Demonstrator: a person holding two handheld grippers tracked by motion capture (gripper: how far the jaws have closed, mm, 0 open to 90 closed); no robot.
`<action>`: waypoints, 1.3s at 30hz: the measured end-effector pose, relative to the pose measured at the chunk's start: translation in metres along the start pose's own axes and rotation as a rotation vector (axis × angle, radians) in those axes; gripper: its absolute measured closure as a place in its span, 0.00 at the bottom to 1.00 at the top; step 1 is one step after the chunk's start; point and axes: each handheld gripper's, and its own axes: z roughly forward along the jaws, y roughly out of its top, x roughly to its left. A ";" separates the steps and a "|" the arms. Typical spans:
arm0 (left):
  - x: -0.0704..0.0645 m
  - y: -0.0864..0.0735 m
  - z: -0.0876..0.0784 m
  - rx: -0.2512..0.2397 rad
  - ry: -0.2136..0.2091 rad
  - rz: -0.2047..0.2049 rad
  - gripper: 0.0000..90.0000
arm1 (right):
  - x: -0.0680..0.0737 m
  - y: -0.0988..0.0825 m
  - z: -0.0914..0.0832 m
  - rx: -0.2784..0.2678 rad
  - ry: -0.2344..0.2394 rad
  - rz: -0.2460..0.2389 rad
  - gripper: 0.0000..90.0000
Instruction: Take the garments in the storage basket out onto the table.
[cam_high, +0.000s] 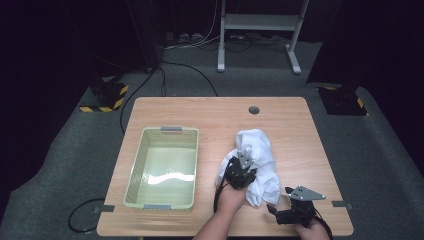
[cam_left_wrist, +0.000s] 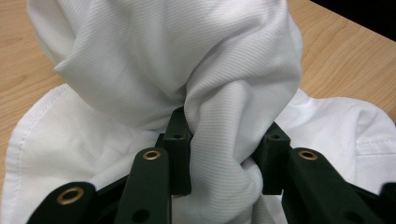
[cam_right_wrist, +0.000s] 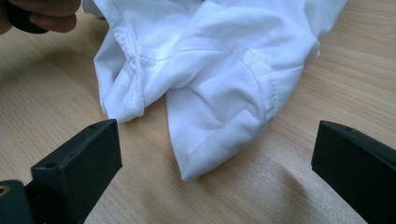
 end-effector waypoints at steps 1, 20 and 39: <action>0.000 -0.001 0.001 0.002 0.000 0.000 0.71 | 0.000 0.000 0.000 0.000 0.000 0.000 0.01; 0.002 -0.002 -0.002 0.004 -0.019 -0.041 0.34 | 0.000 0.000 0.000 -0.001 0.000 0.001 0.01; 0.004 0.016 -0.029 -0.067 -0.026 0.013 0.03 | 0.000 0.000 0.000 -0.005 -0.001 0.006 0.01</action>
